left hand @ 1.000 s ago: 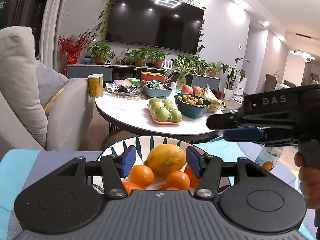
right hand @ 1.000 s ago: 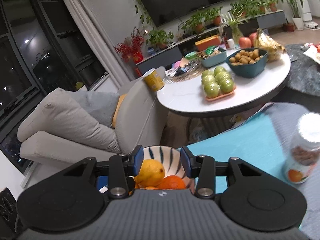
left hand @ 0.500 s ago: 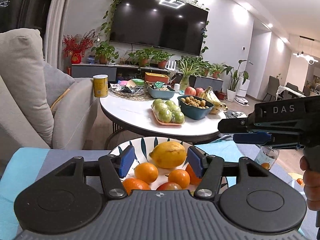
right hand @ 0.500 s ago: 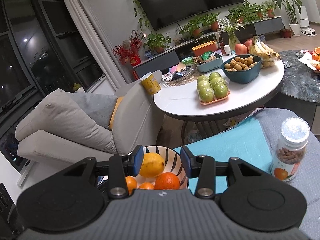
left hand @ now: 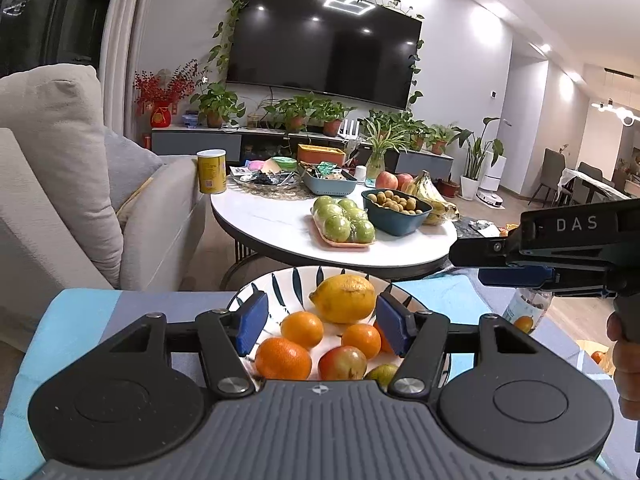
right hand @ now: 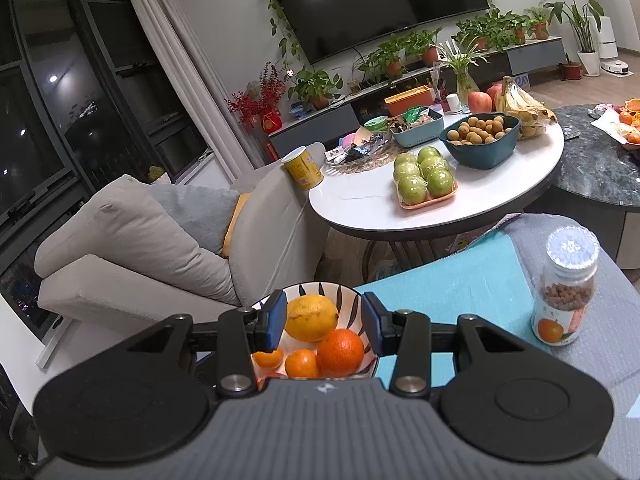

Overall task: Organize fruits
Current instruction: 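Move both grippers back from the bowl toward the loose fruits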

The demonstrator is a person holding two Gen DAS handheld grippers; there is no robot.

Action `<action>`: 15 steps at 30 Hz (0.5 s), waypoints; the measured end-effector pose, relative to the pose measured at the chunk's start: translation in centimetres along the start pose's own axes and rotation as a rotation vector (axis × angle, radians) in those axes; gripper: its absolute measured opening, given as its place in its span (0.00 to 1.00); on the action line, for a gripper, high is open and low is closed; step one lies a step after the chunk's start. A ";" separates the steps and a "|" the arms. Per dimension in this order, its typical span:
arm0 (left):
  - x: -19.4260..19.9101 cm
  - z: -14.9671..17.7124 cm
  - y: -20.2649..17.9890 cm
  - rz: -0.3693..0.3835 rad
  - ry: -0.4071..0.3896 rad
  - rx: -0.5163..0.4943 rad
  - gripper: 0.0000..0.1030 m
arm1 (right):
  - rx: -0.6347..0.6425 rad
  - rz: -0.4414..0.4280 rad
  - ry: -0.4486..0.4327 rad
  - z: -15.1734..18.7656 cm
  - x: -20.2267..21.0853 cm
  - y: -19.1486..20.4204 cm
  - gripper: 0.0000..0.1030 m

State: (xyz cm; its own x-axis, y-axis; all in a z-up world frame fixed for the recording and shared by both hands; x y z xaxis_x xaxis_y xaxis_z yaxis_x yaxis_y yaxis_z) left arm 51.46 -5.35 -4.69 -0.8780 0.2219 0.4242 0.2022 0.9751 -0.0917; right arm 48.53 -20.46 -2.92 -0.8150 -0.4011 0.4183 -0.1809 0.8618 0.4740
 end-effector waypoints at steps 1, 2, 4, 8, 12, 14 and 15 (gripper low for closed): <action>0.2 0.0 0.1 -0.002 0.000 0.000 0.55 | 0.003 0.003 0.001 0.1 0.1 0.0 0.49; 0.4 0.1 0.2 -0.006 -0.002 0.003 0.56 | 0.005 0.005 0.002 0.2 0.2 0.1 0.49; 0.9 0.2 0.5 -0.013 -0.004 0.018 0.56 | 0.011 0.011 0.005 0.6 0.5 0.1 0.49; 1.8 0.8 1.1 -0.026 0.002 0.030 0.56 | -0.010 0.016 0.019 1.7 0.7 -0.3 0.51; 2.9 1.5 1.4 -0.033 0.008 0.020 0.56 | -0.011 0.024 0.036 3.0 1.0 -0.4 0.51; 3.5 1.8 1.5 -0.029 0.011 0.021 0.57 | -0.011 0.025 0.045 3.6 1.1 -0.5 0.51; 3.6 2.0 1.5 -0.028 0.012 0.019 0.57 | -0.008 0.027 0.050 3.9 1.2 -0.5 0.51</action>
State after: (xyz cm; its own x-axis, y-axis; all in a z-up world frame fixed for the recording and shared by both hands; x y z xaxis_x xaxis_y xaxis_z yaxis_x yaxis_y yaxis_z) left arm 47.70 -3.10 -5.10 -0.8778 0.1943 0.4379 0.1689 0.9809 -0.0966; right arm 45.53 -20.17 -5.64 -0.7909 -0.3933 0.4688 -0.1548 0.8698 0.4686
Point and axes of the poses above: each gripper's, at about its wrist camera, not at the fingertips, and x roughly against the way its jaws point, y to its left, z to its underside, the point moved 10 cm from there along -x, roughly the way its jaws point, and after that the axes turned 8 degrees about -z, right-handed, at the moved point
